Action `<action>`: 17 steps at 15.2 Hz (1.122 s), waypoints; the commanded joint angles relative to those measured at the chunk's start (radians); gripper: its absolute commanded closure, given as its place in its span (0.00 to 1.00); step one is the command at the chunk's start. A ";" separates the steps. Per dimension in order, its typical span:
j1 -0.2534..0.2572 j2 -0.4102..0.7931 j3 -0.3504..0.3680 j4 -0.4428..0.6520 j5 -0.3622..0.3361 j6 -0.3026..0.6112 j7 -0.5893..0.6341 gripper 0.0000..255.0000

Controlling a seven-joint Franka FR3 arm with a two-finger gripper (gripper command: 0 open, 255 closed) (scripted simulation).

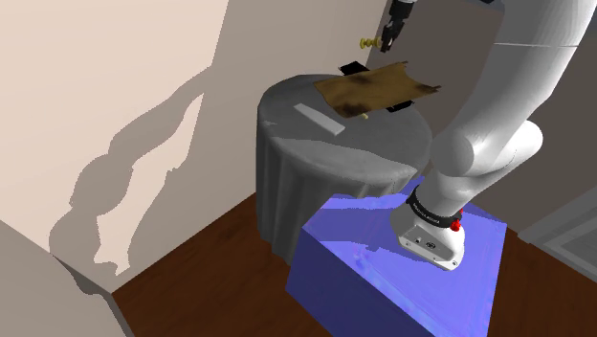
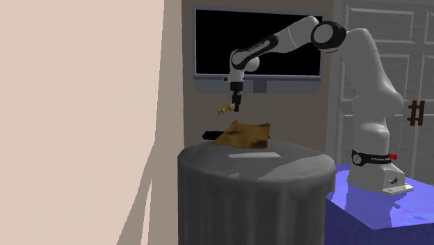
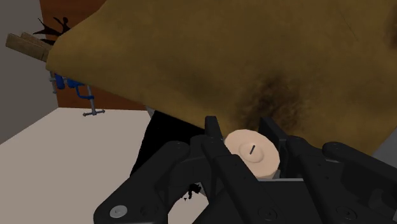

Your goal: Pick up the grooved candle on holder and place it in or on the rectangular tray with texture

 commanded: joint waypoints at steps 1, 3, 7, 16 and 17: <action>0.000 0.006 0.001 -0.020 0.003 0.026 -0.002 1.00; 0.000 0.012 0.002 -0.039 0.006 0.050 -0.004 1.00; 0.000 0.026 0.005 -0.074 0.013 0.098 -0.008 1.00; -0.001 0.033 0.007 -0.088 0.016 0.119 -0.011 1.00; -0.001 0.033 0.007 -0.088 0.016 0.119 -0.011 0.00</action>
